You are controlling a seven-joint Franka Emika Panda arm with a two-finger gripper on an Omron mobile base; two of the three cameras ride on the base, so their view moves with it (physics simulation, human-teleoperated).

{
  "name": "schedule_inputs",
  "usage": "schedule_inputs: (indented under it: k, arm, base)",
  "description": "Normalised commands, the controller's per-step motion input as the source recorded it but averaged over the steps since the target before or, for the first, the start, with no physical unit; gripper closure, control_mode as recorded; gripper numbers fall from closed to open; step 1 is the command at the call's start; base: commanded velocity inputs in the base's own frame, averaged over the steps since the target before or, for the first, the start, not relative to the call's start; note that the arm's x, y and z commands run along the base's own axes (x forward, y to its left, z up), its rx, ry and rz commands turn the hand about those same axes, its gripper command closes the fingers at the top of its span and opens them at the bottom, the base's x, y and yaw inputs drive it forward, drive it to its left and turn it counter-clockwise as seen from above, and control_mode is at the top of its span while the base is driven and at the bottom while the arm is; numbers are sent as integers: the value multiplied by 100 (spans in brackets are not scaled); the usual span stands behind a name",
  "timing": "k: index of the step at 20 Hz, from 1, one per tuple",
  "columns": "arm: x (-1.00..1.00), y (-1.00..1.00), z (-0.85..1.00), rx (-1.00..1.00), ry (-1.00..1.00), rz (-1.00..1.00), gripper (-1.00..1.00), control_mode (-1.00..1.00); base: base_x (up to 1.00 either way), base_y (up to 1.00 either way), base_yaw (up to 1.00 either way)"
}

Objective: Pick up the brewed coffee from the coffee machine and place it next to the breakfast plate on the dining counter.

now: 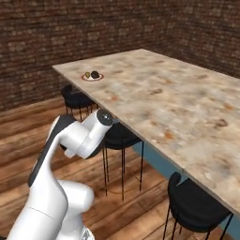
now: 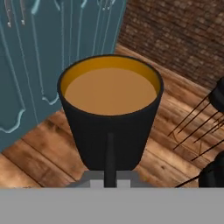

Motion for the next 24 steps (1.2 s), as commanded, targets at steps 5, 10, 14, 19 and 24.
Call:
schedule_inputs:
  k: [5, 10, 14, 19, 24]
  arm:
    - [0, 0, 0, 0, 0, 0, 100, 100]
    - [0, 0, 0, 0, 0, 0, 100, 100]
    - [0, 0, 0, 0, 0, 0, 100, 100]
    - [0, 0, 0, 0, 0, 0, 100, 100]
    - [0, 0, 0, 0, 0, 0, 100, 100]
  base:
    - [100, 91, -39]
    - [100, 100, -42]
    - [100, 100, -44]
    - [100, 100, -45]
    - [97, 100, -39]
